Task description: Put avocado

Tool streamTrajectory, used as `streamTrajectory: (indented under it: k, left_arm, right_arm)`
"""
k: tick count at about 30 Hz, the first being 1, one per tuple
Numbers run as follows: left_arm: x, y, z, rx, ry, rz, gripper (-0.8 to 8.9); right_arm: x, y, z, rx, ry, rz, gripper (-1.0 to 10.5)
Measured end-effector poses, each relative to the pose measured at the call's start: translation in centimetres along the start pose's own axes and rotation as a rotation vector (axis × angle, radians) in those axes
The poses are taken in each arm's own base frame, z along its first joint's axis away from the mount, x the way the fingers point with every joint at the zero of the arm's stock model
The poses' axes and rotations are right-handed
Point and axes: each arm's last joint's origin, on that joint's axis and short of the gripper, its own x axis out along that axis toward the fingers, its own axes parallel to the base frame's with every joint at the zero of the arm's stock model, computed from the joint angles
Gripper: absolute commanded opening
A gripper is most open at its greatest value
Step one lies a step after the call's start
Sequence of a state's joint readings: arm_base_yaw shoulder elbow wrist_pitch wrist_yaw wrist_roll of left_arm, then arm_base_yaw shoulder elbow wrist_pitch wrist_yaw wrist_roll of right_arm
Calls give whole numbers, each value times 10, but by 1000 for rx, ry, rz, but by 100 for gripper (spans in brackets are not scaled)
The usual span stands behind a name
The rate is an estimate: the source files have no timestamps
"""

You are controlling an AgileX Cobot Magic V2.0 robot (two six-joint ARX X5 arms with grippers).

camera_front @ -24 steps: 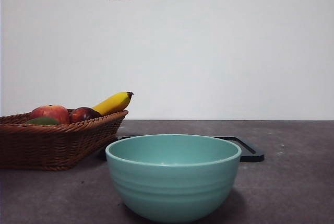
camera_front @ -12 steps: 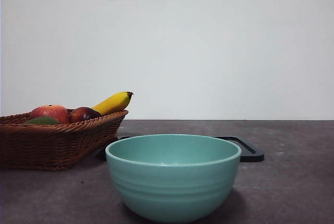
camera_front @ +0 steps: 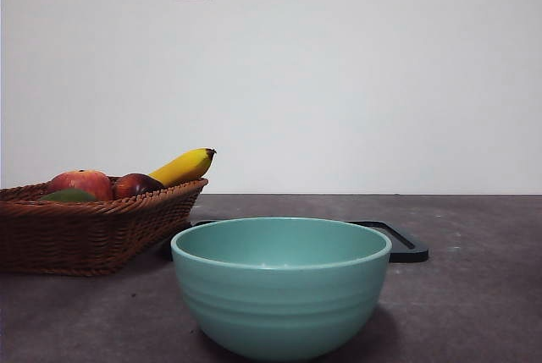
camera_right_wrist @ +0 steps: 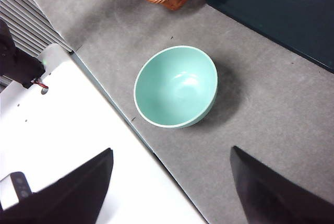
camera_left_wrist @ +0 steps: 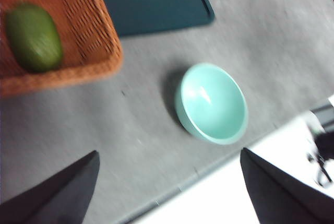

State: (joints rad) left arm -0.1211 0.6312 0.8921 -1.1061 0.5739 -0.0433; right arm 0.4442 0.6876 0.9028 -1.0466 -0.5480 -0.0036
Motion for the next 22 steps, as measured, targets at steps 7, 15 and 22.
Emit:
streamTrajectory:
  k: [7,15,22]
  left_arm:
    - [18,11,22,-19,0,39,437]
    - [53,25,62,-10,62,207,437]
    - [93,39,88,9,137,351,436]
  right_arm:
    - [0,0,1,-5,-9,0,359]
    - [0,0,2,-9,-16,0,359]
    - [0,0,2,-9,-16,0,359]
